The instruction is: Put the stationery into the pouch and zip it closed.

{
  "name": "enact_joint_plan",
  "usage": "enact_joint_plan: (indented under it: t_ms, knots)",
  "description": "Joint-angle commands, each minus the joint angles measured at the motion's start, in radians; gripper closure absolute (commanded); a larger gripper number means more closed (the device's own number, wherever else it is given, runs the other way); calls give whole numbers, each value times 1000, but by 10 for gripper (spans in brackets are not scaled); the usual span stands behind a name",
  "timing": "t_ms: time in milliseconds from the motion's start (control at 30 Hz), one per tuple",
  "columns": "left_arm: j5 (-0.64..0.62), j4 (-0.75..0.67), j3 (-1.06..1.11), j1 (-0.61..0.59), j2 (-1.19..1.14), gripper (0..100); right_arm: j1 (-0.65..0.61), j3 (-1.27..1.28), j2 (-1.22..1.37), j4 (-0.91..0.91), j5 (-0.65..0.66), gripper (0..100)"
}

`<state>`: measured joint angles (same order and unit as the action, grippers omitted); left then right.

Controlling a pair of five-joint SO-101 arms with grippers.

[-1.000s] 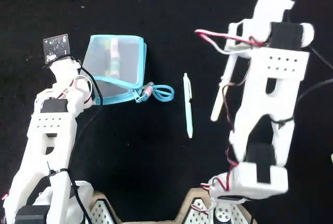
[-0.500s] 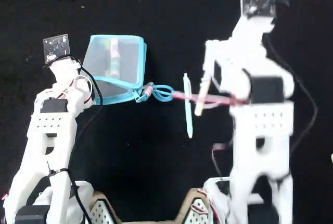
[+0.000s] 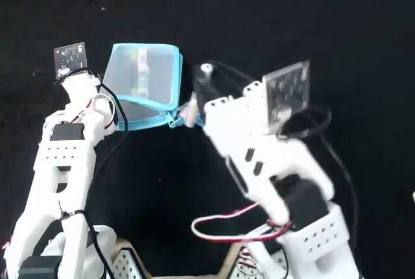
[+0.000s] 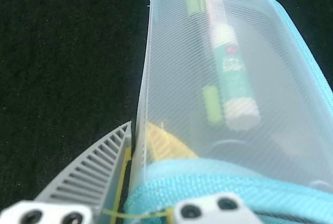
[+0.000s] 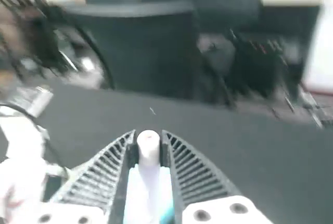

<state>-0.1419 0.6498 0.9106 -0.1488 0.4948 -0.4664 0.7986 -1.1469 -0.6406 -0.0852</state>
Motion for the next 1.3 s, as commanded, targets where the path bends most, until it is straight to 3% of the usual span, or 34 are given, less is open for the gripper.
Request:
enact_joint_plan:
  t_ms: [0,200,567,900,1267]
  knots:
    - [-18,29,19,-18,-23,970,-170,153,-102,272,0,986]
    - [-18,29,19,-18,-23,970,-264,285,-119,453,112,986]
    - [-18,29,19,-18,-23,970,-264,518,-108,853,117,986]
    - [-18,29,19,-18,-23,970,-262,538,197,1046,118,986]
    - [-17,29,19,-18,-23,970,-292,619,223,876,118,986]
